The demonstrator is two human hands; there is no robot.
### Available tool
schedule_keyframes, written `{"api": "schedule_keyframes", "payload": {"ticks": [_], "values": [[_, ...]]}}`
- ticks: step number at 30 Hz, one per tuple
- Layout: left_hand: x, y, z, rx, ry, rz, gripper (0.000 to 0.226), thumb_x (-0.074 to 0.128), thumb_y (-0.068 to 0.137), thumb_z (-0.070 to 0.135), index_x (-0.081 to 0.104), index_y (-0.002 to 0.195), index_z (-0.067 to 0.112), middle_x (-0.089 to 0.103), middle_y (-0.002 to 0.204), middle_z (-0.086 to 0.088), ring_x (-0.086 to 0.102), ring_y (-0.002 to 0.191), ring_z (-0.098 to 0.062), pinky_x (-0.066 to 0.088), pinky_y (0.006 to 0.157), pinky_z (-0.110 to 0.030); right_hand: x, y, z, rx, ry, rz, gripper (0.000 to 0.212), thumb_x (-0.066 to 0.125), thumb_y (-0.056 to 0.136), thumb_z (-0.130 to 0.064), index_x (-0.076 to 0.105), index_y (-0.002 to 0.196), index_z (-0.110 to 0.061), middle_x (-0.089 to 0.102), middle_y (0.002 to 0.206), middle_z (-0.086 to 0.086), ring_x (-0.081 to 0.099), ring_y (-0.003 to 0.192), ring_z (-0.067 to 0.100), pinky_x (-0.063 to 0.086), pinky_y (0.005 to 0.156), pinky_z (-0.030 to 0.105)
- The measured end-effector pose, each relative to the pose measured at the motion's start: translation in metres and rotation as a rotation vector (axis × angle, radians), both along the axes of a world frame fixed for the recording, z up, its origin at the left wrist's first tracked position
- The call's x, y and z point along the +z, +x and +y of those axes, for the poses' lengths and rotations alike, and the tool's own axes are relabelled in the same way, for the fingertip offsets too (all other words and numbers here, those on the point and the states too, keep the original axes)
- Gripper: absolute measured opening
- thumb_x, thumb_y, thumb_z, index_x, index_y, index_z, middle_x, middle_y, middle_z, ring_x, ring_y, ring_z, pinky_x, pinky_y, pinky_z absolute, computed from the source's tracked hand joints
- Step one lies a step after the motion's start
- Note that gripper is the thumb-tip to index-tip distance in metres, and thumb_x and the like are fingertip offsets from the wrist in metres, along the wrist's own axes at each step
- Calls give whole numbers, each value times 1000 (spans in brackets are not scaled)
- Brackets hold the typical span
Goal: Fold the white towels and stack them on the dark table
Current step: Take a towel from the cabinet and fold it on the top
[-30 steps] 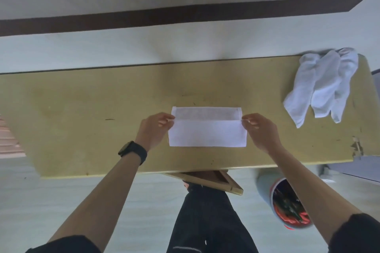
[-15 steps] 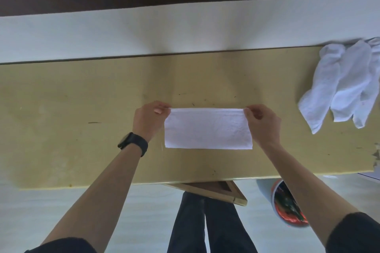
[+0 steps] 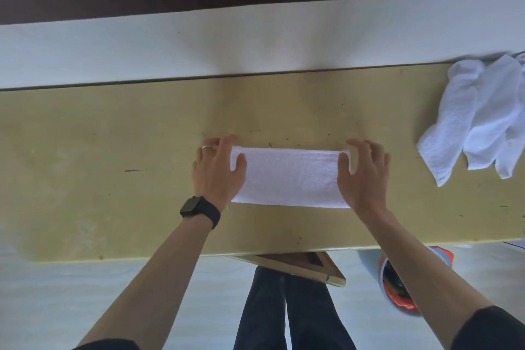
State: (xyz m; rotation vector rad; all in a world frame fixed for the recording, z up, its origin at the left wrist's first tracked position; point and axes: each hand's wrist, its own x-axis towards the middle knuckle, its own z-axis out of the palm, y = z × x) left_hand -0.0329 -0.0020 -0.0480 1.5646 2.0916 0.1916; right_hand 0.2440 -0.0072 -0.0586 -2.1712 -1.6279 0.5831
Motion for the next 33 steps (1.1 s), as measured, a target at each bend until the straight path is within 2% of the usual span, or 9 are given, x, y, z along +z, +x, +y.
{"api": "schedule_keyframes", "payload": {"ticks": [5,7,10,13,18,23,27,30,33], "values": [[-14,32,-36,-250,79,124,58,41,98,44,31,152,24,12,164,-3,14,150,-29,16,120,-52,-14,-20,-31,297,-70,-233,53,34,102,-35,32,152,-14,22,163,3,16,151,21,21,117,48],[-25,42,-45,-278,-16,136,60,28,102,48,13,158,31,-4,166,4,-6,153,-22,2,122,-55,-28,-20,-37,317,-175,-255,60,22,104,-38,12,158,-14,2,167,-2,-5,153,13,7,122,53],[-39,37,-46,-243,-69,126,59,20,104,49,-4,156,38,-21,163,10,-22,149,-16,-11,119,-55,-40,-15,-38,344,-219,-292,64,17,104,-41,-1,158,-13,-8,166,-3,-12,152,11,0,122,56],[-44,30,-41,-294,-52,139,62,19,102,51,-8,156,36,-19,164,9,-20,150,-16,-15,119,-53,-37,-13,-36,358,-217,-276,64,22,104,-41,3,158,-14,-6,166,-4,-11,152,11,-1,121,57],[-36,27,-21,-402,-42,164,64,16,100,52,9,158,25,-13,165,7,-16,151,-13,-21,117,-48,-19,0,-48,323,-195,-293,53,33,101,-47,33,147,-20,21,163,-4,9,152,15,3,120,56],[-21,50,20,-541,71,250,51,41,100,33,32,150,40,-4,166,2,0,152,-22,-5,118,-60,4,8,-91,309,-95,-233,41,46,92,-52,63,120,-27,57,132,-6,47,130,22,28,112,49],[-14,69,23,-584,105,178,63,52,91,5,47,141,43,15,164,-4,11,151,-24,4,120,-55,3,3,-122,442,-7,-75,27,56,90,-42,71,107,-28,61,123,-3,55,120,24,41,100,40],[-7,64,-10,-524,186,126,53,56,90,8,56,136,32,40,153,-8,34,141,-28,26,116,-51,-2,3,-126,491,46,4,27,64,87,-31,71,112,-22,62,125,0,56,120,25,45,96,42],[-12,46,-78,-524,284,77,29,63,89,26,65,117,24,58,129,-5,57,112,-29,42,99,-43,-7,6,-129,592,169,-24,30,70,84,-25,72,112,-15,64,127,1,58,122,24,45,96,39]]}}
